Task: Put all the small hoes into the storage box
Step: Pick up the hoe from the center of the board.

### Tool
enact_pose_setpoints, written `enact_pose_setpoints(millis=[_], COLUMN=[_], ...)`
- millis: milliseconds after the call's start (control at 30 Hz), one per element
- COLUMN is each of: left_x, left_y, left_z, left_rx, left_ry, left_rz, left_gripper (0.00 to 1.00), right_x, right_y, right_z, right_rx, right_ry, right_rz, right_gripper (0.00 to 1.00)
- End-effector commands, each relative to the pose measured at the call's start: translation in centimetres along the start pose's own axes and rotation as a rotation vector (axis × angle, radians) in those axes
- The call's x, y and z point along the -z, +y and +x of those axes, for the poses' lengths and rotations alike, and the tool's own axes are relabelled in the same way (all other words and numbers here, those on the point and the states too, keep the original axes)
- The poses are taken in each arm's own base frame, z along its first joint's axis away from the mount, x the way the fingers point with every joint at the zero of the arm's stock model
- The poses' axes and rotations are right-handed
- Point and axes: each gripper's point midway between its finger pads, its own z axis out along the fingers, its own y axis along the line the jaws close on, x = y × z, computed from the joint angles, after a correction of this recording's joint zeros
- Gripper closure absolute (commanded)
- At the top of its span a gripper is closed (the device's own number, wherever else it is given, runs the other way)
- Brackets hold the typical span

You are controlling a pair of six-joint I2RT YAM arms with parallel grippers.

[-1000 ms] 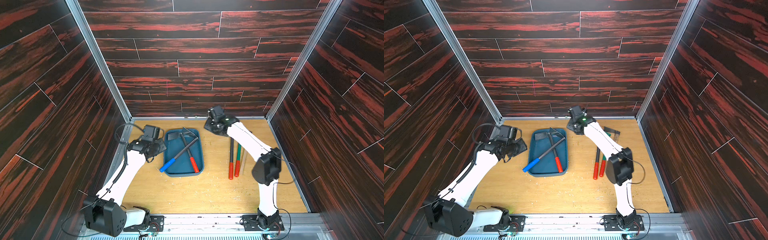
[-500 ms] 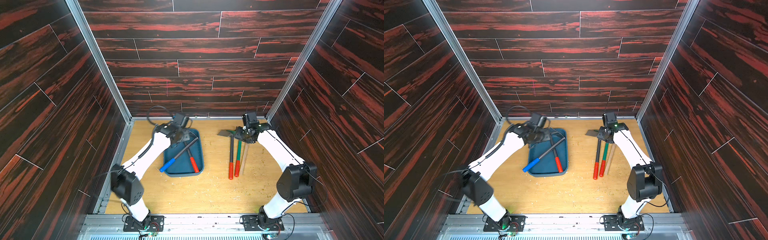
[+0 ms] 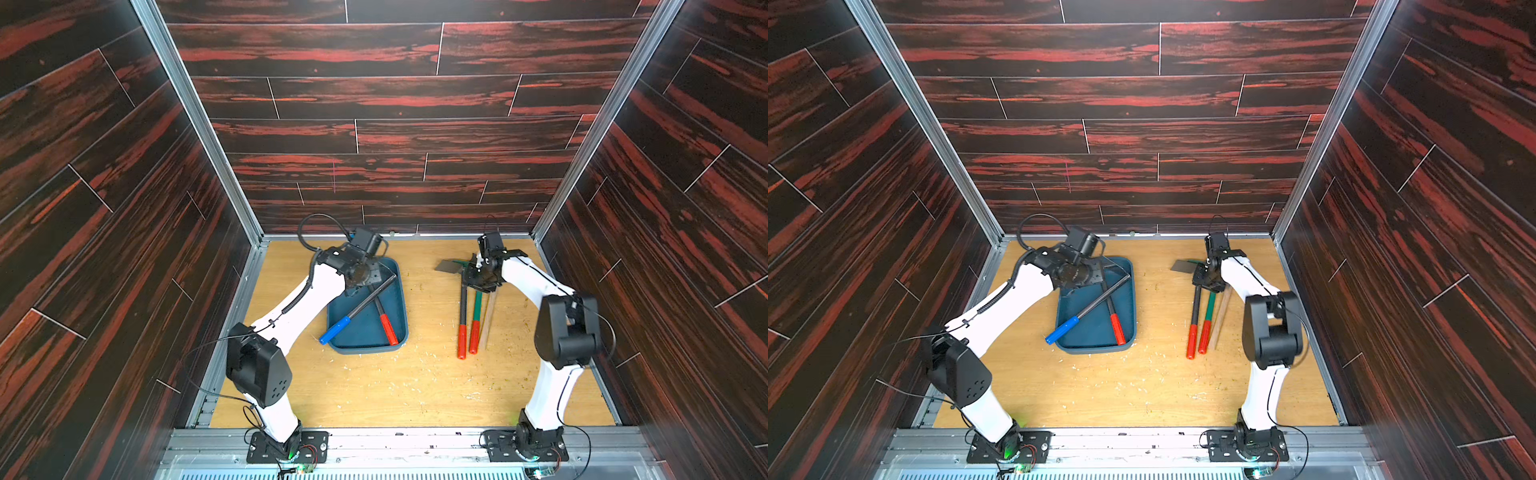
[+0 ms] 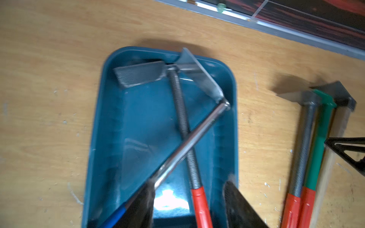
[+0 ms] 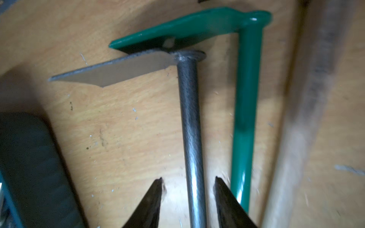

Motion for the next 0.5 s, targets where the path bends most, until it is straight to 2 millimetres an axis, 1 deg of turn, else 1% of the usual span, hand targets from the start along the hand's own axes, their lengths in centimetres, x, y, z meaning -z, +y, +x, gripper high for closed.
enact_pose_setpoints(millis=[0,100,233,333,467], left_x=[2.0,2.3,2.6,2.6,2.4], left_y=[2.3,3.3,3.8,4.0,4.5], left_z=[-1.3,-1.8,-2.0,-1.8,-1.8], left_rx=[0.066,0.07,0.057,0.06,0.067], left_ry=[-0.035,-0.049,-0.055,-0.053,-0.048], left_rz=[0.0,-0.016,-0.037,-0.037,-0.042], left_gripper=[0.41,0.41,0.41,0.41,0.41], right_x=[-0.4,-1.5,-2.9,-4.1,-4.9], right_y=[0.4,-0.3,-1.1,-1.1,-0.4], right_z=[-2.2,-3.6,-5.0,-5.1,-4.8], right_rx=[0.02,0.008,0.015,0.029,0.036], right_ry=[-0.027,-0.024,-0.013,0.027,0.046], right_rz=[-0.032,-0.022,0.005,0.005,-0.038], right_gripper=[0.53,0.54,0.55,0.56,0.57])
